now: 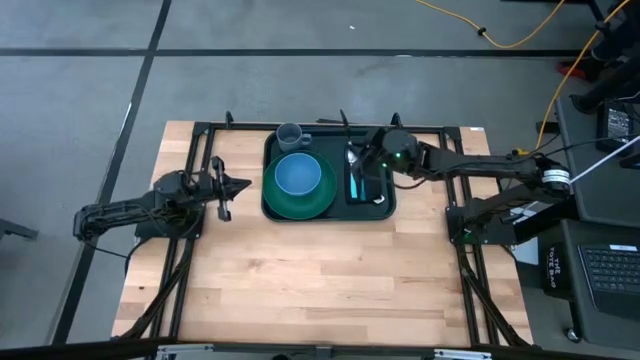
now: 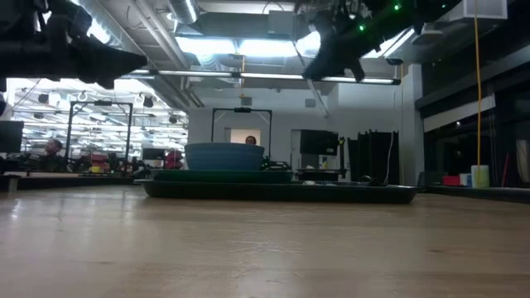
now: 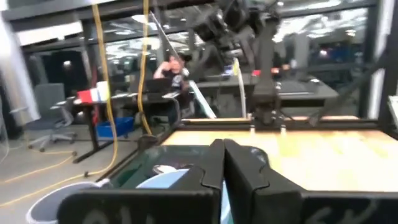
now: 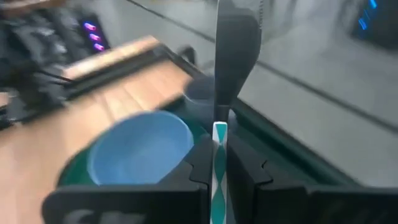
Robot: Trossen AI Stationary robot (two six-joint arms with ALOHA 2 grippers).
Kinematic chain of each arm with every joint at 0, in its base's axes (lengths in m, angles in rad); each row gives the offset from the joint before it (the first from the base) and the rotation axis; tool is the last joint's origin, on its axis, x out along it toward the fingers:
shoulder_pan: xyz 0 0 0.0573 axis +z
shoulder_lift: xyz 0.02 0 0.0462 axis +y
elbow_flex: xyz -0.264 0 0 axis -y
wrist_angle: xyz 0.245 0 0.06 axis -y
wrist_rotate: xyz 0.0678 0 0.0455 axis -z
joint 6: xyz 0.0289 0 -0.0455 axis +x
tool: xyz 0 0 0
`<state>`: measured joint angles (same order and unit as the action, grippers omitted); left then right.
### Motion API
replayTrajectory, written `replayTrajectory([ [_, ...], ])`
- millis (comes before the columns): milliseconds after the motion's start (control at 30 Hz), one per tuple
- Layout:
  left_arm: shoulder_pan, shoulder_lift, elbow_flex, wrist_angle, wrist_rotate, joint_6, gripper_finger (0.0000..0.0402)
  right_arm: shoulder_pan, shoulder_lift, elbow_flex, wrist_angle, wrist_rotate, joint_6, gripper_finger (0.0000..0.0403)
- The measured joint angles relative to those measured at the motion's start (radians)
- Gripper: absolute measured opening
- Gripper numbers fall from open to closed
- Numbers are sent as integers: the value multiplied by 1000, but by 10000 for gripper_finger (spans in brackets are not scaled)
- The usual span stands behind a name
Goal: Set up tray
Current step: Put the knife on the napkin to the right of the fork
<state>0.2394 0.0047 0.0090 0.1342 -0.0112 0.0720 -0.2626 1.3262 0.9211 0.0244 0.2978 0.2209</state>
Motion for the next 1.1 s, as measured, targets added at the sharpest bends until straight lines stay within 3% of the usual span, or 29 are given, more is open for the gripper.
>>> replayTrajectory([
  [167, 0, 0, 0, -62, -28, -47, 1, -17, 1, 0, -151, 67, 147, 29],
  [800, 0, -1, 0, -84, -31, -51, 5, -44, 0, 44, -583, 67, 627, 29],
  [1100, 0, -1, 0, -83, -30, -51, 3, -124, 57, 56, -655, 18, 794, 29],
])
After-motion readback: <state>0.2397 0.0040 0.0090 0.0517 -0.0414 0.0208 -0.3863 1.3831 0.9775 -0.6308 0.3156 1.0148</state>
